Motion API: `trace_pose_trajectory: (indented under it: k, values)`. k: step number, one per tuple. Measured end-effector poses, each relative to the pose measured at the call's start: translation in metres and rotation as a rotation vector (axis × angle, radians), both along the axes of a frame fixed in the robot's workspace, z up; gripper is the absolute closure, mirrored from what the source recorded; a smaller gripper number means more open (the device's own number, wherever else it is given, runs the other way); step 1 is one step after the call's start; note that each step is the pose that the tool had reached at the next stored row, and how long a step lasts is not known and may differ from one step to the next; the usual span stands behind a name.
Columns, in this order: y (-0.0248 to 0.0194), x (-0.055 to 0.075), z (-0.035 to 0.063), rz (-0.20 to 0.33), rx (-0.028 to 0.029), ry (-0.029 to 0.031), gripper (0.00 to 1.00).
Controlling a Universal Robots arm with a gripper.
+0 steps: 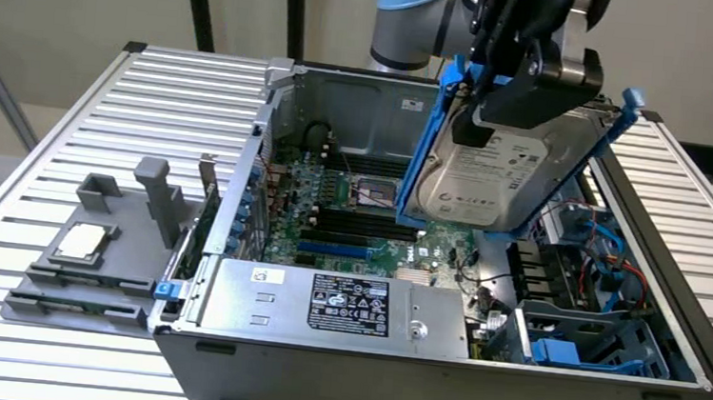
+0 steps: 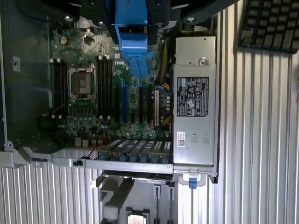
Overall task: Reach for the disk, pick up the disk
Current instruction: 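Pick up the disk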
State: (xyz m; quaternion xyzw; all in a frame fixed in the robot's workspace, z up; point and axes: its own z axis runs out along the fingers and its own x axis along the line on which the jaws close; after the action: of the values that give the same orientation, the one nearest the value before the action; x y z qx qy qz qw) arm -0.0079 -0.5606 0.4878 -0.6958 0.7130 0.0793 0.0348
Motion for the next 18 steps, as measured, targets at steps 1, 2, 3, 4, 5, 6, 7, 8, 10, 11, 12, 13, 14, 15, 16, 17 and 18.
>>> trace_pose_trajectory:
  k: [1, 2, 3, 4, 5, 6, 7, 8, 10, 11, 12, 13, 14, 15, 16, 17, 18]
  values:
    - [-0.0022, 0.004, 0.0, 0.0, -0.0001, 0.0, 0.67]
    - [-0.0043, 0.008, 0.0, 0.0, -0.0001, 0.0, 0.67]
    - [-0.0065, 0.012, 0.0, 0.0, 0.0, 0.0, 0.67]
    - [-0.0086, 0.016, 0.0, 0.0, -0.0001, 0.0, 0.67]
    - [-0.0109, 0.02, 0.0, 0.0, -0.0001, 0.0, 0.67]
    - [-0.013, 0.024, 0.0, 0.0, -0.0001, 0.0, 0.67]
    - [-0.0152, 0.028, 0.0, 0.0, -0.0001, 0.0, 0.67]
    - [-0.0176, 0.032, 0.0, 0.0, 0.0, 0.0, 0.67]
    - [-0.0218, 0.04, 0.0, 0.0, -0.0001, 0.0, 0.67]
    - [-0.0238, 0.044, 0.0, 0.0, 0.0, 0.0, 0.67]
    - [-0.0261, 0.048, 0.0, 0.0, -0.0001, 0.0, 0.67]
    - [-0.0282, 0.052, 0.0, 0.0, 0.0, 0.0, 0.67]
    - [-0.0304, 0.056, 0.0, 0.0, -0.0001, 0.0, 0.67]
    - [-0.0324, 0.06, 0.0, 0.0, -0.0001, 0.0, 0.67]
    - [-0.0346, 0.065, 0.0, 0.0, -0.0001, 0.0, 0.67]
    - [-0.0367, 0.069, 0.0, 0.0, -0.0001, 0.0, 0.67]
    - [-0.0386, 0.073, 0.0, 0.0, 0.0, 0.0001, 0.67]
